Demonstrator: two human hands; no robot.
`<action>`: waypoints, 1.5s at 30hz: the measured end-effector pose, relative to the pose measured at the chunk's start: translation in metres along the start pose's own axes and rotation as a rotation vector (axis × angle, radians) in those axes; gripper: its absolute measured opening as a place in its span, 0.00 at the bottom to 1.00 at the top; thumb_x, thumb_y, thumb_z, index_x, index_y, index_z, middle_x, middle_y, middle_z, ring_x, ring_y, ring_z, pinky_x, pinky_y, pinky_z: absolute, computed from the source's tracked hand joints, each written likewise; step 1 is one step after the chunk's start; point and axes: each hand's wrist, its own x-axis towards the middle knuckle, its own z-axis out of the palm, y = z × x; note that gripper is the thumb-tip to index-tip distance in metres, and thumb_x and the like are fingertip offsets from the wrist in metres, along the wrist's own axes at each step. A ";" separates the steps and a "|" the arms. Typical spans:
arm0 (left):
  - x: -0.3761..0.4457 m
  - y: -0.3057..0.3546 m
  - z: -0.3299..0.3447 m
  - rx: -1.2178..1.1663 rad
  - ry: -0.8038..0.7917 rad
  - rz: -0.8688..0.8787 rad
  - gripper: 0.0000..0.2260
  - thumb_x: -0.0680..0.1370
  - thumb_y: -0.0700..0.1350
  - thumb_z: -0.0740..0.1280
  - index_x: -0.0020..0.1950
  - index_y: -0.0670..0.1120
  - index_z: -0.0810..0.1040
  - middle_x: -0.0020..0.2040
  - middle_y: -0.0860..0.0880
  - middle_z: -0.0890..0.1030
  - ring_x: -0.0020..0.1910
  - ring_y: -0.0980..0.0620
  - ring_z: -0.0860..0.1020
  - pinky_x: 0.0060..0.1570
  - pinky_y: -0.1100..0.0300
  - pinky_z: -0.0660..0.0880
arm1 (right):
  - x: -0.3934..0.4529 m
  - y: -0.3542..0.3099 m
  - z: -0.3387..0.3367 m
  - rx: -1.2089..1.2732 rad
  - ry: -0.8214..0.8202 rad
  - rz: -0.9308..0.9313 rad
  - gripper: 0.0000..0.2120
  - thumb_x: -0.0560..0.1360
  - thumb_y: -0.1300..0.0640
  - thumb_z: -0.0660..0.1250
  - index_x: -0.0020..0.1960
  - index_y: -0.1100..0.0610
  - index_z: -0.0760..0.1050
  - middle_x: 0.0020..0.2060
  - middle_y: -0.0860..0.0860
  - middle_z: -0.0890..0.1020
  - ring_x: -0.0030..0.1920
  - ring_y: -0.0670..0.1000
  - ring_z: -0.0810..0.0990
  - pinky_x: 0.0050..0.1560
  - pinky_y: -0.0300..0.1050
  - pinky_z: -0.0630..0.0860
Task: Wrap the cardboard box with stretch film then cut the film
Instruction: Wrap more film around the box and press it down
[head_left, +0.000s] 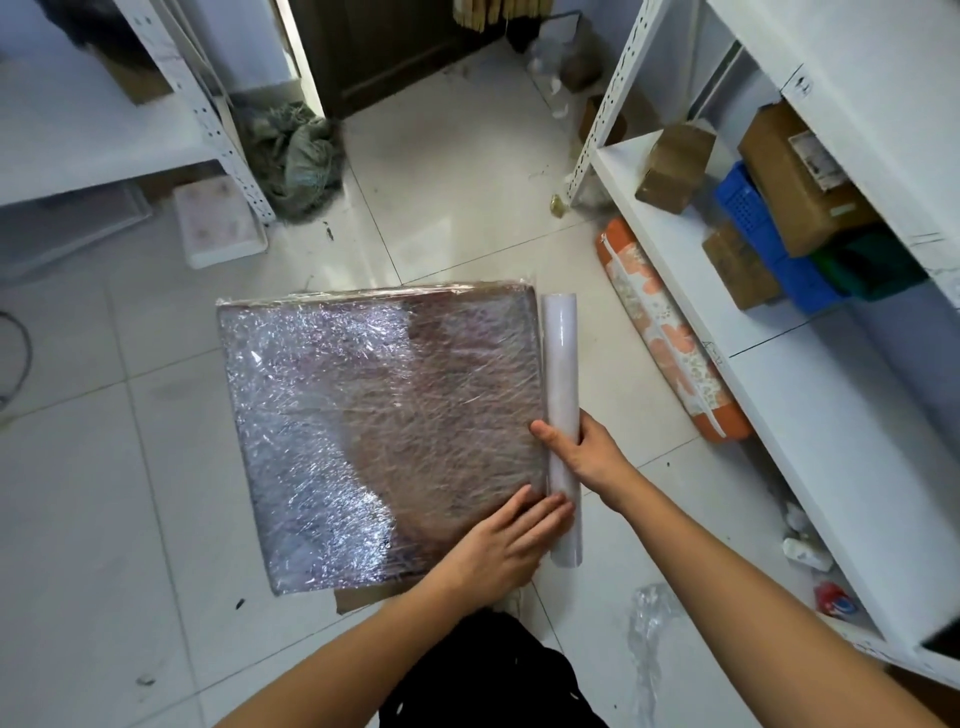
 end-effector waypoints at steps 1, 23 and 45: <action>0.003 -0.001 -0.008 -0.050 0.038 -0.008 0.27 0.76 0.52 0.59 0.71 0.40 0.68 0.74 0.43 0.64 0.74 0.46 0.60 0.74 0.45 0.46 | -0.001 0.000 0.000 -0.006 -0.001 0.000 0.15 0.73 0.52 0.69 0.56 0.57 0.72 0.44 0.46 0.79 0.43 0.41 0.78 0.33 0.26 0.73; 0.100 -0.183 -0.066 0.000 0.064 -0.615 0.28 0.77 0.57 0.50 0.68 0.41 0.71 0.59 0.42 0.78 0.57 0.42 0.76 0.61 0.47 0.69 | 0.004 0.004 -0.006 -0.002 -0.076 0.082 0.23 0.72 0.47 0.70 0.62 0.56 0.72 0.53 0.50 0.80 0.51 0.46 0.79 0.51 0.41 0.77; 0.086 -0.159 -0.070 0.001 0.218 -0.607 0.22 0.76 0.55 0.56 0.59 0.39 0.74 0.48 0.43 0.78 0.44 0.44 0.75 0.47 0.52 0.64 | -0.003 -0.007 -0.033 0.310 -0.120 0.348 0.15 0.62 0.53 0.63 0.45 0.62 0.73 0.33 0.56 0.76 0.36 0.54 0.75 0.47 0.50 0.75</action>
